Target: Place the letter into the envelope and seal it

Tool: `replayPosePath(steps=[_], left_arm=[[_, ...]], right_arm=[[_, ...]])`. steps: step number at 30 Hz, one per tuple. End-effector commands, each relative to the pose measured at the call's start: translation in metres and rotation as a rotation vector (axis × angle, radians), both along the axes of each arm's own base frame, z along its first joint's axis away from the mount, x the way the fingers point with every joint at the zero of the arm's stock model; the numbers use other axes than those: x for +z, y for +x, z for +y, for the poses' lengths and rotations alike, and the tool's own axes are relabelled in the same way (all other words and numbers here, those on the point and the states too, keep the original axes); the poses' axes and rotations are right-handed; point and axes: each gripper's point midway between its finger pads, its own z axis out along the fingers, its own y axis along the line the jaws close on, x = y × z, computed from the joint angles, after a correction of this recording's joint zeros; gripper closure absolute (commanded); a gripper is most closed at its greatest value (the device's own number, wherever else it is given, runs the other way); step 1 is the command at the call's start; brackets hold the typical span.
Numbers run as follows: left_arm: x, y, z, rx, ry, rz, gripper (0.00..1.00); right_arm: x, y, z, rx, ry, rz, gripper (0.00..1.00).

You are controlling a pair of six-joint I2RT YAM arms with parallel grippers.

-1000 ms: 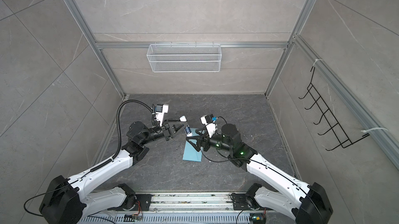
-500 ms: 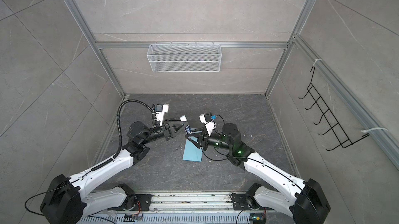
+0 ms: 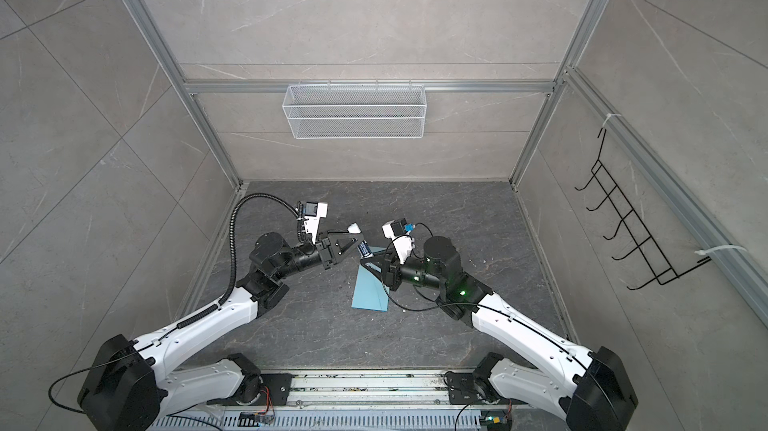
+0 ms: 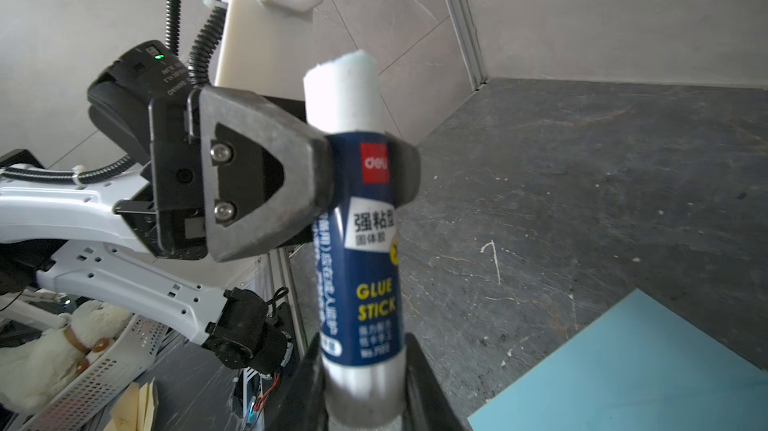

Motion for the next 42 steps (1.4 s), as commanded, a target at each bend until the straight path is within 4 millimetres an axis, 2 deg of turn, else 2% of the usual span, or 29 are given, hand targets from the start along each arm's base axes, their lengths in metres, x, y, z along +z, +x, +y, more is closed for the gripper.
replayPosePath(steps=[1,5,9,13,17,20,23,25,26,33,34,38,42], left_arm=[[-0.005,0.011,0.004,0.066,0.050,-0.036,1.00],[-0.016,0.019,0.002,0.087,0.071,-0.002,1.00],[-0.024,0.025,0.001,0.104,0.084,0.023,1.00],[-0.029,0.029,0.001,0.121,0.090,0.040,1.00],[-0.032,0.030,0.002,0.128,0.088,0.047,1.00],[-0.032,0.029,0.003,0.130,0.089,0.046,1.00],[-0.030,0.028,0.005,0.136,0.090,0.037,1.00],[-0.027,0.027,0.007,0.143,0.087,0.029,1.00],[-0.024,0.026,0.008,0.143,0.081,0.021,1.00],[0.014,0.012,0.012,0.110,0.021,-0.033,1.00],[0.018,0.010,0.013,0.104,0.018,-0.041,1.00],[0.029,0.001,0.014,0.075,0.007,-0.072,1.00],[0.036,-0.005,0.013,0.051,-0.009,-0.085,1.00]], right_arm=[[0.013,0.032,-0.025,-0.247,-0.110,-0.084,0.88],[0.014,0.040,-0.024,-0.432,-0.329,-0.241,0.91],[0.018,0.038,0.000,-0.583,-0.578,-0.449,0.92],[0.023,0.040,0.018,-0.804,-0.832,-0.677,0.93],[0.015,0.039,0.041,-0.870,-0.954,-0.799,0.92],[0.004,0.036,0.045,-0.821,-0.917,-0.767,0.89],[0.006,0.029,0.039,-0.758,-0.811,-0.700,0.83],[0.008,0.026,0.033,-0.711,-0.748,-0.652,0.76],[0.008,0.025,0.029,-0.676,-0.719,-0.616,0.70],[0.006,0.002,0.015,-0.298,-0.412,-0.331,0.07],[0.006,-0.003,0.015,-0.238,-0.372,-0.295,0.01],[0.012,-0.019,0.004,-0.087,-0.187,-0.181,0.01],[0.012,-0.023,-0.003,-0.010,-0.077,-0.096,0.02]])
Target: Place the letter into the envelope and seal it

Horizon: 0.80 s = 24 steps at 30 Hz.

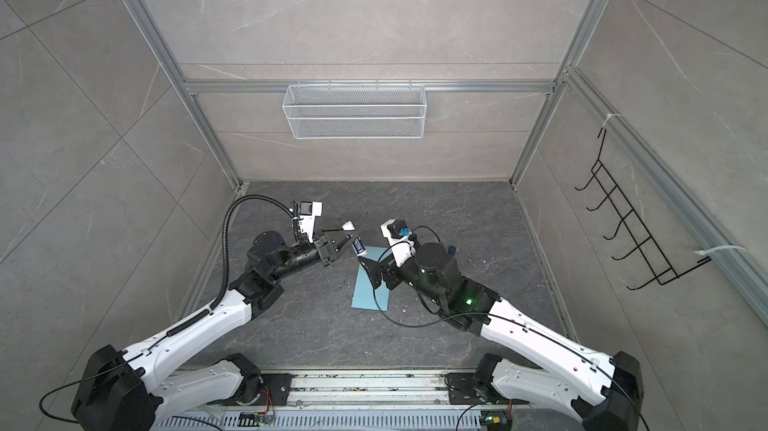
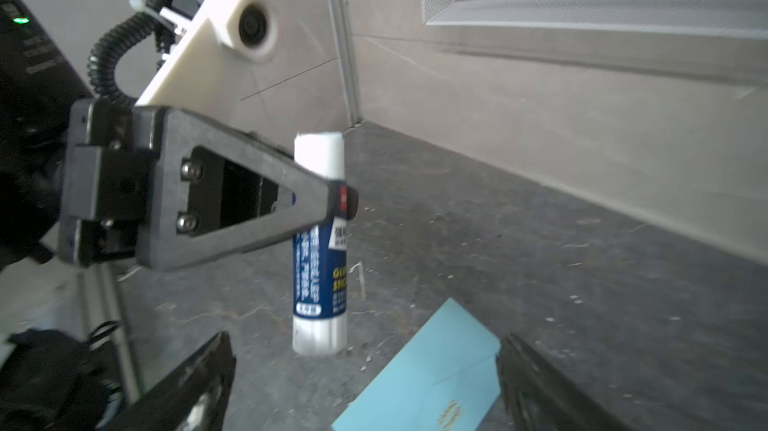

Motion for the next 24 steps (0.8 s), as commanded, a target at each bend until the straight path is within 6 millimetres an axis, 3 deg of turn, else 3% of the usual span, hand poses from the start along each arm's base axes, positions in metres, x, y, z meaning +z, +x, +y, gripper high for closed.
replayPosePath(steps=[1,8,24], left_arm=[[0.039,-0.013,0.001,-0.044,-0.059,-0.111,1.00],[0.048,-0.021,-0.001,-0.090,-0.099,-0.131,1.00],[0.047,-0.022,-0.004,-0.119,-0.107,-0.127,1.00]], right_arm=[[-0.004,-0.029,0.017,0.221,0.128,0.150,0.03],[-0.001,-0.015,0.017,0.247,0.236,0.197,0.22],[0.006,-0.006,0.031,0.316,0.328,0.230,0.56]])
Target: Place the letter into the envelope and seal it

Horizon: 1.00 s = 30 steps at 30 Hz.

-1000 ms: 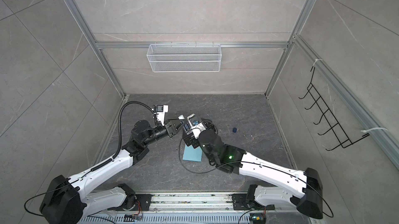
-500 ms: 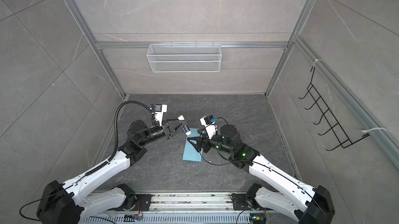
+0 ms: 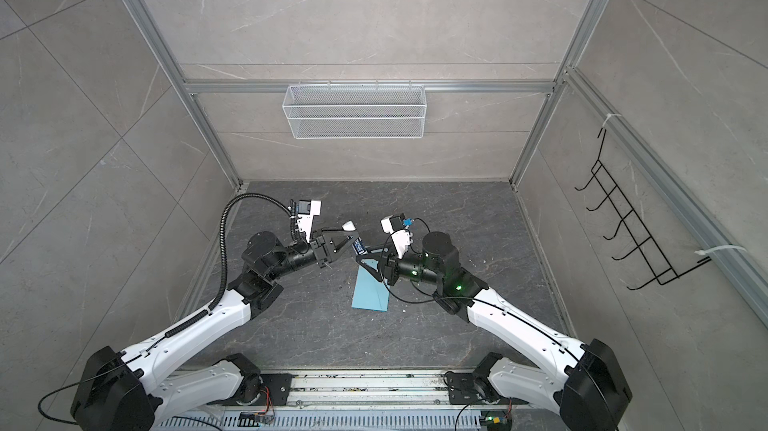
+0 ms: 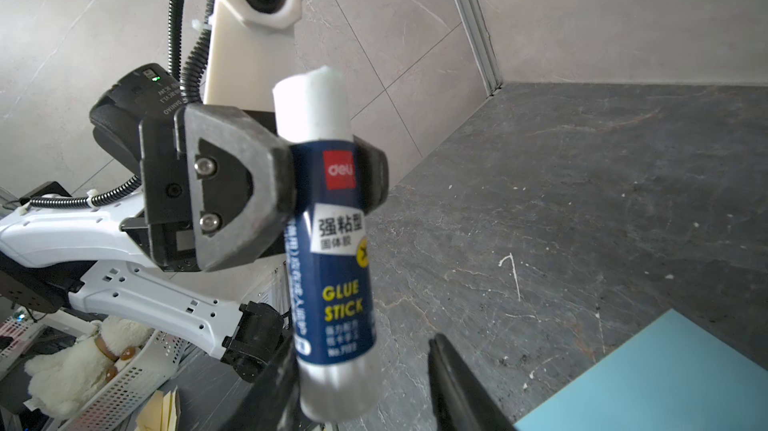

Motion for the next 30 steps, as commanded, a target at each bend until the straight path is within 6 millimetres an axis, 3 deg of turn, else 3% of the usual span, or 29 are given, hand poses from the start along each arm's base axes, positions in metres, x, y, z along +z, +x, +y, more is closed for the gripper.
replayPosePath(steps=[1,8,15,18,30], left_arm=[[0.030,-0.007,0.000,-0.031,-0.057,-0.082,1.00],[0.025,-0.004,-0.001,-0.019,-0.046,-0.069,1.00],[-0.001,0.011,0.000,0.051,0.036,-0.018,1.00],[-0.011,0.016,0.000,0.069,0.064,0.003,1.00],[-0.030,0.030,-0.004,0.096,0.085,0.061,1.00]], right_arm=[[0.008,-0.001,0.000,0.012,0.039,-0.018,0.59],[0.007,0.005,-0.002,-0.015,0.009,-0.020,0.77],[-0.003,0.028,-0.014,-0.197,-0.136,-0.059,0.89],[-0.006,0.038,-0.019,-0.352,-0.293,-0.158,0.90],[0.011,0.049,0.004,-1.054,-0.989,-0.701,0.91]])
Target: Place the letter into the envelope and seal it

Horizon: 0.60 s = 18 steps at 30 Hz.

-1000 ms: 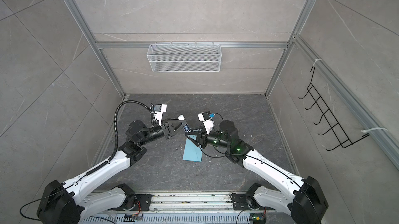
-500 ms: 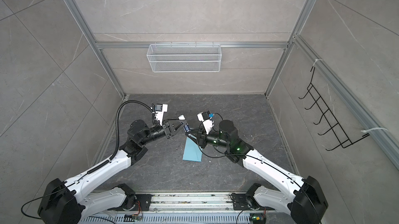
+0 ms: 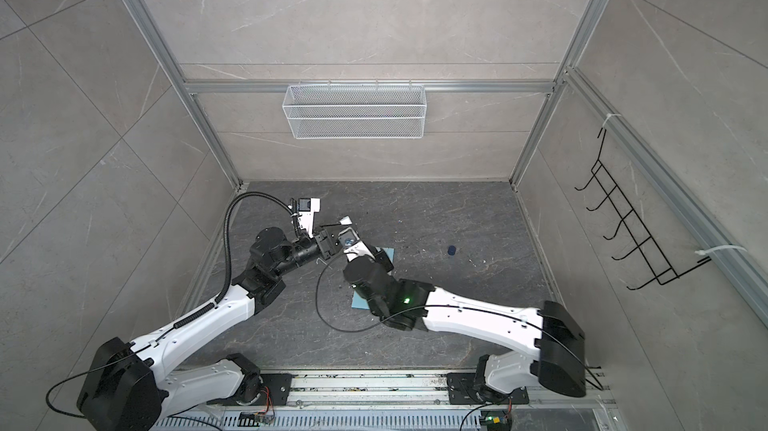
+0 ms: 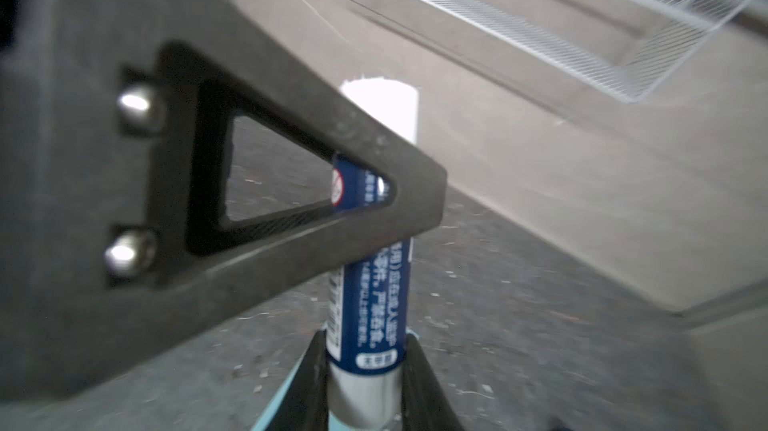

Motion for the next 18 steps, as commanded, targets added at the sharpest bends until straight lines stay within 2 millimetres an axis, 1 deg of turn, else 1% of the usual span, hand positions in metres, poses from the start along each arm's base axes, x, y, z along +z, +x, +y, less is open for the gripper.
replayPosePath(steps=[1,2,4,7,10,11,12,13,14,15,16,18], left_arm=[[0.004,-0.014,-0.016,-0.096,0.006,-0.013,1.00],[0.003,-0.013,-0.016,-0.092,0.006,-0.011,1.00],[0.004,-0.014,-0.016,-0.091,0.007,-0.013,1.00],[0.005,-0.014,-0.014,-0.085,0.006,-0.019,1.00],[0.012,-0.016,-0.013,-0.083,-0.010,-0.033,1.00],[0.016,-0.017,-0.012,-0.084,-0.020,-0.041,1.00],[0.021,-0.019,-0.012,-0.088,-0.030,-0.050,1.00],[0.025,-0.020,-0.011,-0.090,-0.039,-0.060,1.00],[0.029,-0.021,-0.010,-0.091,-0.046,-0.066,1.00],[0.033,-0.023,-0.010,-0.097,-0.053,-0.073,1.00],[0.036,-0.024,-0.009,-0.098,-0.060,-0.079,1.00],[0.044,-0.028,-0.008,-0.106,-0.075,-0.096,1.00]], right_arm=[[0.036,0.006,-0.009,-0.257,-0.156,-0.211,0.90],[0.032,0.006,-0.005,-0.238,-0.156,-0.210,0.89],[0.026,0.002,-0.004,-0.185,-0.092,-0.170,0.85],[0.023,-0.008,-0.005,-0.041,0.042,-0.088,0.73],[0.019,-0.016,-0.008,0.110,0.161,0.029,0.55],[0.015,-0.020,-0.009,0.177,0.206,0.086,0.48],[0.013,-0.023,-0.009,0.238,0.258,0.144,0.38],[0.012,-0.024,-0.013,0.270,0.303,0.182,0.33],[0.012,-0.028,-0.014,0.330,0.354,0.227,0.24],[0.010,-0.032,-0.014,0.384,0.392,0.272,0.13],[0.010,-0.034,-0.016,0.416,0.428,0.307,0.08],[0.011,-0.042,-0.019,0.501,0.491,0.379,0.05]])
